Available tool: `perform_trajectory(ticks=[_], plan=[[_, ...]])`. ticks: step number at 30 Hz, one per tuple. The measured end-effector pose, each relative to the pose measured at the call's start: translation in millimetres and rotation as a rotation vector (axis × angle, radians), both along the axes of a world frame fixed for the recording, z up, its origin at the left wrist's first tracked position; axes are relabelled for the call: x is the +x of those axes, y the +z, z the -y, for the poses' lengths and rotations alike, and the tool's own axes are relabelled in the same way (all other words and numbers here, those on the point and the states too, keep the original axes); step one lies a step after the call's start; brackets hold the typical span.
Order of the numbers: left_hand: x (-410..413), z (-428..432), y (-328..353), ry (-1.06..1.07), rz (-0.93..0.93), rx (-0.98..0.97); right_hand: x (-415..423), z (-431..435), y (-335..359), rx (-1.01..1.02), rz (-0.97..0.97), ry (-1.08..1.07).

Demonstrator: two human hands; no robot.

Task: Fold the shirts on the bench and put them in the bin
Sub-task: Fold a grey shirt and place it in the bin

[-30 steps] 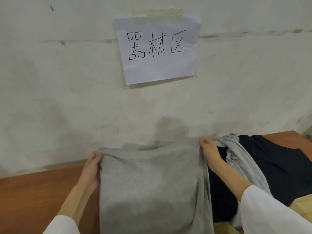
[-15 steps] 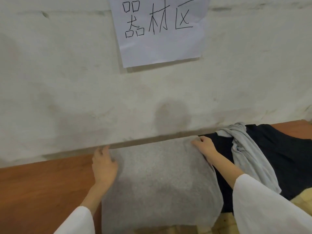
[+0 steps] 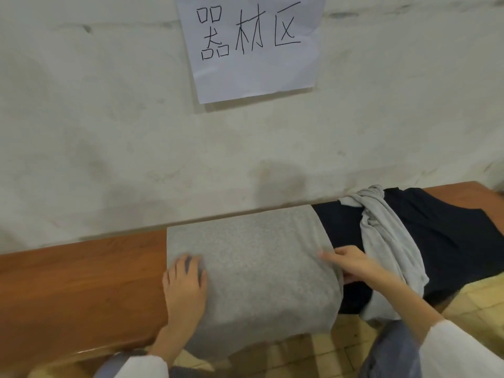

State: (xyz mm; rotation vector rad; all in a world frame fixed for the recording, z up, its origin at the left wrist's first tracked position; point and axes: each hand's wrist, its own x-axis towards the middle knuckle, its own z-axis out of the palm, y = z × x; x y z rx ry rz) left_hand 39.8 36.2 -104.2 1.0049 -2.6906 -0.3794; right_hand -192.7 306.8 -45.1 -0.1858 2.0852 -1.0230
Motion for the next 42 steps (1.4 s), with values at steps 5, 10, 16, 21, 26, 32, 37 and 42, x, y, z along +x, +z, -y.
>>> perform_trajectory(ticks=[5, 10, 16, 21, 26, 32, 37, 42], plan=[[49.8, -72.6, -4.2, 0.028, -0.210, 0.126, 27.9, -32.4, -3.1, 0.079, -0.143, 0.123], [72.4, -98.3, -22.9, 0.529, -0.390, 0.823, 44.3, -40.1, -5.4, -0.368, 0.083, -0.222], [73.7, -87.7, -24.8, 0.547, -0.605, 1.353, 55.4, -65.3, -6.8, -0.226, -0.086, -0.119], [85.6, -91.7, -19.9, 0.545, -0.445, 1.134, 62.3, -97.0, -32.8, 0.065, -0.274, 0.156], [109.8, -89.3, -17.1, 0.530, -0.437, 1.267, 76.6, -109.5, -54.5, 0.099, -0.231, 0.085], [133.0, -93.4, 8.5, 0.364, -0.468, 0.994, 101.4, -115.7, -24.3, -0.110, -0.245, -0.139], [131.8, -82.0, 71.7, 0.267, -0.618, 1.489, 81.7, -118.0, 40.3, -0.435, 0.222, -0.105], [91.7, -15.1, 88.4, 0.453, -1.217, 2.025, 24.8, -73.7, 49.0, -0.854, 0.582, -0.396]])
